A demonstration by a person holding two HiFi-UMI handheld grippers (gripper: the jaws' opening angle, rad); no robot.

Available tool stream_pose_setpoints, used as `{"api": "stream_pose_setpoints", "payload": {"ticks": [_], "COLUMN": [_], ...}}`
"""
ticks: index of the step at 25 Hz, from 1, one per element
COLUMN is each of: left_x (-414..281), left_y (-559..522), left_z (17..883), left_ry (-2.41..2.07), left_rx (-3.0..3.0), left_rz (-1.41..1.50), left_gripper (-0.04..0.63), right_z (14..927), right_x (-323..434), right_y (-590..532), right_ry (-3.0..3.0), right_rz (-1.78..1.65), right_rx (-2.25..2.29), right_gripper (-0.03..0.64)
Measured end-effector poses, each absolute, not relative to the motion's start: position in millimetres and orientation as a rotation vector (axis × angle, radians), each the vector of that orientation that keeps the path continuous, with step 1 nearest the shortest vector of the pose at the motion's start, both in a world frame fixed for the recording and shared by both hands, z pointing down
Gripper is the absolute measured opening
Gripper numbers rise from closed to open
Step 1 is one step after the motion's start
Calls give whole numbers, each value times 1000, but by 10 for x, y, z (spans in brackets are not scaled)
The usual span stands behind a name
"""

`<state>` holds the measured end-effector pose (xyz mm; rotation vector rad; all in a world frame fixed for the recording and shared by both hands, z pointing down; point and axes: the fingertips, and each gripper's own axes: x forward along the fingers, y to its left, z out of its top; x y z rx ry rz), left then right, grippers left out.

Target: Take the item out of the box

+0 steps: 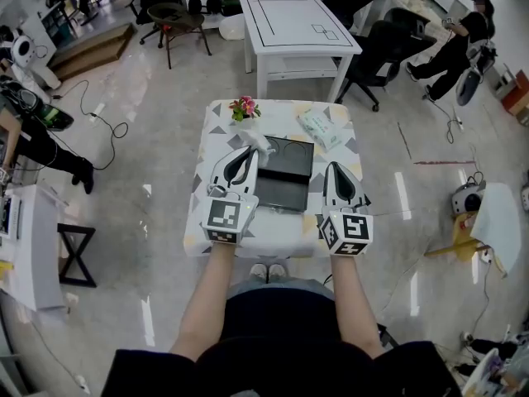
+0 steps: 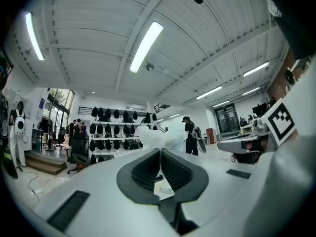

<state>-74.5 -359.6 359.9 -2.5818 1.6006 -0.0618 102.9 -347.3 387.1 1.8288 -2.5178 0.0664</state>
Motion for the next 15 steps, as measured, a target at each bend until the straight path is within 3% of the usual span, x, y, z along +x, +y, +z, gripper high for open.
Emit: {"api": "stream_pose_setpoints", "payload": {"ticks": [15], "left_x": [-688], "left_y": [-3571], "left_z": [3668], "left_ry": [1616], "left_rx": [-2584], "left_rz": [-107], "left_gripper": [25], "right_z": [3919], "right_x": [1059], "right_y": [-3471], "right_ry": [-2531], "right_rz": [98], "right_rx": [1804], "right_gripper": [2]}}
